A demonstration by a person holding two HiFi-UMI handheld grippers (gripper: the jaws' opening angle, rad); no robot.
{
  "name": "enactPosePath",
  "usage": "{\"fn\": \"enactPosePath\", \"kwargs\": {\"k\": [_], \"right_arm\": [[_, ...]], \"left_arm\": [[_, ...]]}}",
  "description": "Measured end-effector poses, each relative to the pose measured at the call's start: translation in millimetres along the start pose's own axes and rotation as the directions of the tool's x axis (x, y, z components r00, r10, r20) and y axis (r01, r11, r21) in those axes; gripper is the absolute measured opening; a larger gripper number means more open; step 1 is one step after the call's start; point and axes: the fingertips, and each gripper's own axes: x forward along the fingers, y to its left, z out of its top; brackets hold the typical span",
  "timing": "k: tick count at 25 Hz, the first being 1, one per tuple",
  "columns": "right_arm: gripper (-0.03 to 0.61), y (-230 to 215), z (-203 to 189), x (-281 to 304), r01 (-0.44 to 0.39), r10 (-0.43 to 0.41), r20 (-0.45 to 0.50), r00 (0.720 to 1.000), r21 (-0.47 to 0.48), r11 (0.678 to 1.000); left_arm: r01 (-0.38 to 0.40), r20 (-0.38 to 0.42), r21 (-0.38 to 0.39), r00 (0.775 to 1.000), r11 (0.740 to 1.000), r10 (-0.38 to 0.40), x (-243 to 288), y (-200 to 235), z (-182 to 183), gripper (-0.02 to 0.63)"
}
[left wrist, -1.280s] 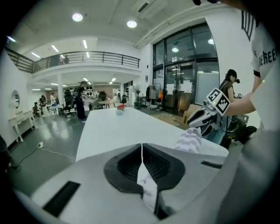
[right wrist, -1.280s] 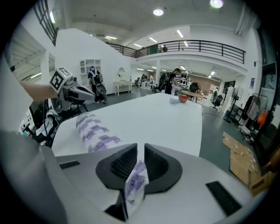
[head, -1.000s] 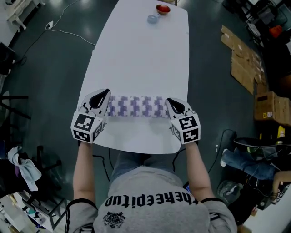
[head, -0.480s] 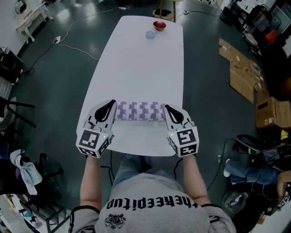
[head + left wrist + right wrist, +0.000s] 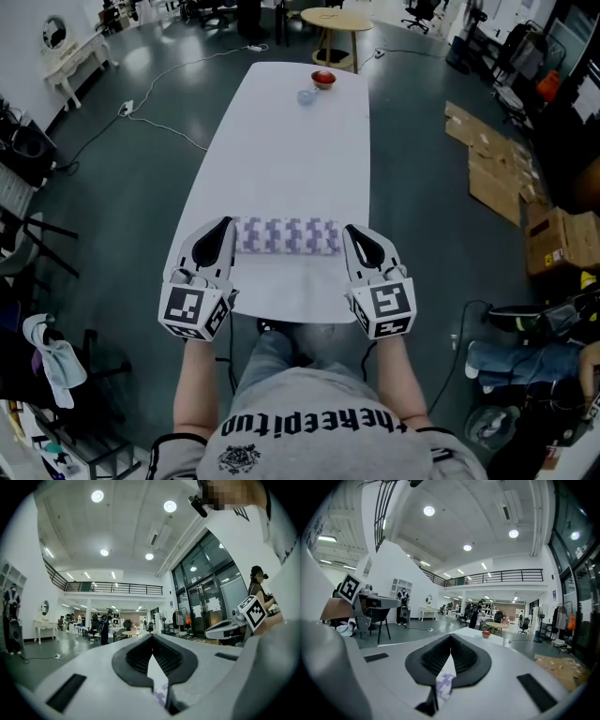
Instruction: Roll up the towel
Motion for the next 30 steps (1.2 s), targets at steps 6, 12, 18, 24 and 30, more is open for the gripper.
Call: {"fn": "enactPosePath", "kwargs": {"k": [6,12,18,24,30], "right_arm": [[0.003,-8.9,20.6,-48.4,0.051,-0.049,0.049,0.998,-0.044,0.998],[0.003,3.4,44.0,-80.7,0.075,-0.071,0.113,0.991,-0.033,0.997],[0.003,3.8,65.3,-110.9,0.106,-0.1,0.173,0.98,-0.028,0.994],[0.003,5.9,70.5,-136.8,0.126,-0.119,0.204,0.972,-0.021,0.992],[0.003,11.0,69.0,-155.0,0.127,-0.119,0.226,0.967,-0.018,0.992]], "left_arm": [[-0.037,0.072,0.005,0.997,0.999,0.036,-28.8,-30.2,38.8,0.005],[-0.044,0.115,0.025,0.992,0.999,0.041,-61.4,-39.4,66.8,0.005],[-0.062,0.148,0.066,0.988,0.996,0.051,-80.6,-54.5,85.4,0.005],[-0.085,0.182,0.063,0.981,0.994,0.073,-100.4,-66.8,94.6,0.005],[-0.097,0.19,0.061,0.978,0.993,0.084,-113.1,-78.0,93.4,0.005]]}}
